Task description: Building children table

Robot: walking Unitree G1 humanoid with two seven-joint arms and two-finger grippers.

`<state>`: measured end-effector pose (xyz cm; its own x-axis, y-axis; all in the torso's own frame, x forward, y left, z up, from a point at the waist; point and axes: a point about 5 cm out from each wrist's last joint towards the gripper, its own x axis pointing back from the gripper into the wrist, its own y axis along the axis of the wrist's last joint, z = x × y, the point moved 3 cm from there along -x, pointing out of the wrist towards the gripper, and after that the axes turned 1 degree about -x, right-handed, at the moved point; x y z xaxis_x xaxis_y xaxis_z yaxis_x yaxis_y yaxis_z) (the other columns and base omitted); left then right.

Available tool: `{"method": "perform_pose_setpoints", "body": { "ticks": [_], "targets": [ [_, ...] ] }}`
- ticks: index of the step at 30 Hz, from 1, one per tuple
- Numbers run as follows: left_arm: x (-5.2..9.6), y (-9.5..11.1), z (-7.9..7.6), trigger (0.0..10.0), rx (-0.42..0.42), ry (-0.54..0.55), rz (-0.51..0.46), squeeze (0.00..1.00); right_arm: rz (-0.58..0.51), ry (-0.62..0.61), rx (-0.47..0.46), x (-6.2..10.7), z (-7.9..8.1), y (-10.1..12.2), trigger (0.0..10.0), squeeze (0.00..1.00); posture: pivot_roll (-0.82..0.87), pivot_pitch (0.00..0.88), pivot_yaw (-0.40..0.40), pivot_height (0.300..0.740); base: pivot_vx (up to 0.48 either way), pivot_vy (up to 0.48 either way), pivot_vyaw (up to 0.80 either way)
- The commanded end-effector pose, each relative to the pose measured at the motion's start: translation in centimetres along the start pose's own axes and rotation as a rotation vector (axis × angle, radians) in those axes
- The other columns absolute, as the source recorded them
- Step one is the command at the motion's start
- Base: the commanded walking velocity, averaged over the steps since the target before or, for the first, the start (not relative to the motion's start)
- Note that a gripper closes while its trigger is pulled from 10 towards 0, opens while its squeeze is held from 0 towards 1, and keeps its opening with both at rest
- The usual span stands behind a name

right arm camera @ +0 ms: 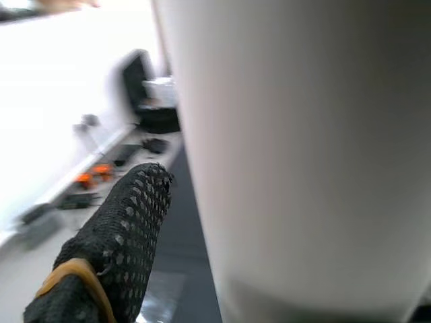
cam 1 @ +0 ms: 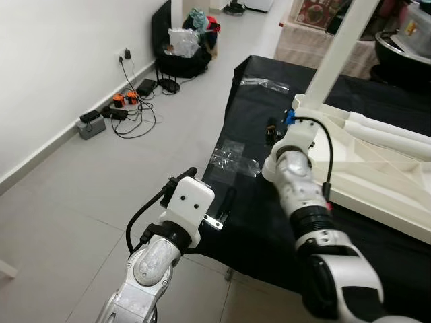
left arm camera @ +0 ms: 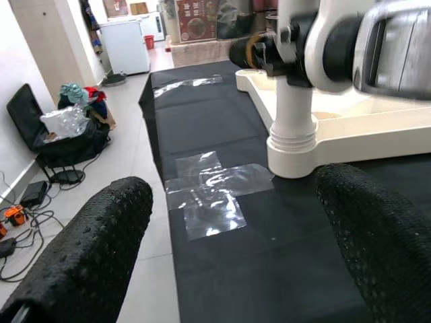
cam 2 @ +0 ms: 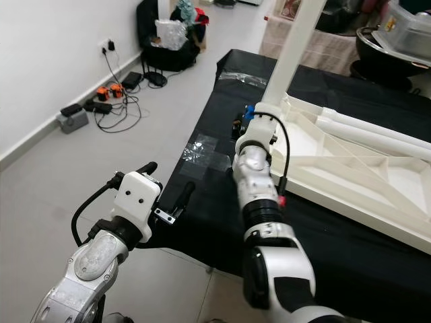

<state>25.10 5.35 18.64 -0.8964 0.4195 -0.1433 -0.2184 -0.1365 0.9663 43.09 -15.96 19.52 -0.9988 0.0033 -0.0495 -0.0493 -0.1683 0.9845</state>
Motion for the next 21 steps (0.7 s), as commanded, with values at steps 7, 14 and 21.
{"method": "perform_pose_setpoints", "body": {
  "ticks": [7,14,21],
  "targets": [
    [0.0,-0.3,-0.3,10.0,0.004,-0.01,0.012,0.0,0.115,0.649,-0.102,1.8,3.0,-0.5,10.0,0.0,0.08,0.074,-0.118,0.74,0.0,0.0,0.0],
    [0.0,-0.2,-0.3,10.0,0.006,-0.013,0.011,0.0,0.186,0.93,-0.027,3.7,4.4,-1.7,10.0,0.0,0.08,0.075,-0.118,0.74,0.0,0.0,0.0],
    [0.1,-0.2,-0.4,10.0,0.004,-0.015,0.011,0.0,0.183,0.985,-0.048,3.7,6.0,-2.0,0.0,0.0,0.09,0.063,-0.116,0.74,0.0,0.0,0.0]
  ]
}}
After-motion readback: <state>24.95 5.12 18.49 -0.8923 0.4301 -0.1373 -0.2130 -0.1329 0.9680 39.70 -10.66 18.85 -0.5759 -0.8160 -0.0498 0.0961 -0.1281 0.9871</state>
